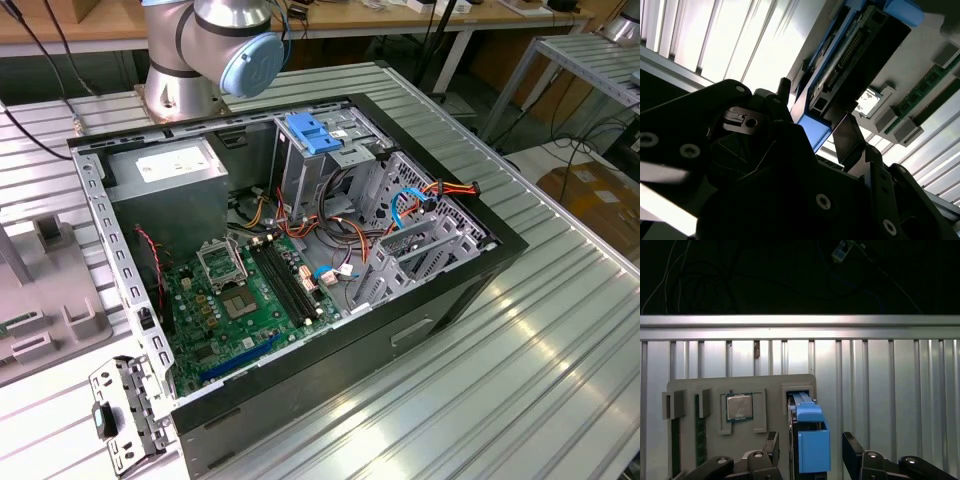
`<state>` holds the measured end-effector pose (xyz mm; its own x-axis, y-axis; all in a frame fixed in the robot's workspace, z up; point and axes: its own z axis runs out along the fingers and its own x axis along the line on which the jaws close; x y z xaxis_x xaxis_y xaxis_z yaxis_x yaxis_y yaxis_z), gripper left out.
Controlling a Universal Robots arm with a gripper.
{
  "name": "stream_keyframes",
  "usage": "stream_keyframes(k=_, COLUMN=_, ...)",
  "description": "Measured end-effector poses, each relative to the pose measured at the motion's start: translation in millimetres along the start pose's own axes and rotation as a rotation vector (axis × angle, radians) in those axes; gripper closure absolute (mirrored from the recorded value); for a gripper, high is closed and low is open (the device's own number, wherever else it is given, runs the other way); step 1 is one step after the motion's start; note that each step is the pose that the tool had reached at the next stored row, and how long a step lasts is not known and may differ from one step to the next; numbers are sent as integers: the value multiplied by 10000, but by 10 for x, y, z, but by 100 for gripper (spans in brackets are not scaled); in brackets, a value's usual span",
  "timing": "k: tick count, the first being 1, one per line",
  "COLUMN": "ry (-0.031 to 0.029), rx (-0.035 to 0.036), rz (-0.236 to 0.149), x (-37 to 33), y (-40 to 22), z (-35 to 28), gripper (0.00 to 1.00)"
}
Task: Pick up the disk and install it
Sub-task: 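Pick up the disk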
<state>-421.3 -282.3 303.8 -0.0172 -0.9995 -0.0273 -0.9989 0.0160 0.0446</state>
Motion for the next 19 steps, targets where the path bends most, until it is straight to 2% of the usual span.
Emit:
stream_keyframes(k=12, ry=-1, rx=3, rz=-8, x=1, y=-2, z=31, gripper=38)
stream_keyframes(k=16, ry=25, rx=-10, rz=-431, x=1, y=-2, z=51, gripper=38)
stream_keyframes(k=19, ry=30, rx=-12, rz=-482, x=2, y=-13, z=77, gripper=38)
